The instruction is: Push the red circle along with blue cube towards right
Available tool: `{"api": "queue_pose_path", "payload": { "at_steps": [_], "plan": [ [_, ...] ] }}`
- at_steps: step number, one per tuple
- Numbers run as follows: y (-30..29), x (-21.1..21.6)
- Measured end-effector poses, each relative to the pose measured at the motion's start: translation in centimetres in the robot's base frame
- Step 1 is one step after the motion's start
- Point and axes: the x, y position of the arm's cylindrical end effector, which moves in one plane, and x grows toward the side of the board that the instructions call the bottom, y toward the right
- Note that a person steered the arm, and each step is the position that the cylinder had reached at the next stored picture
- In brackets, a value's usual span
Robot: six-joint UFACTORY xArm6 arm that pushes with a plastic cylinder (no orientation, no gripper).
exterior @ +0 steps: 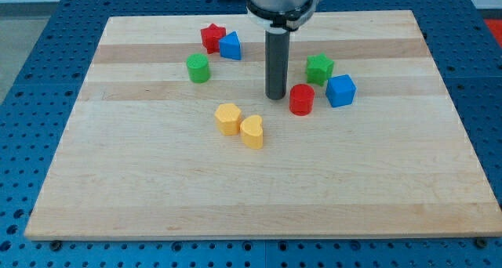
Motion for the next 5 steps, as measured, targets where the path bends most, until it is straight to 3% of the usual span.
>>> {"api": "queue_pose_path", "payload": {
  "at_steps": [5],
  "plan": [
    [5.6,0.1]
  ]
}}
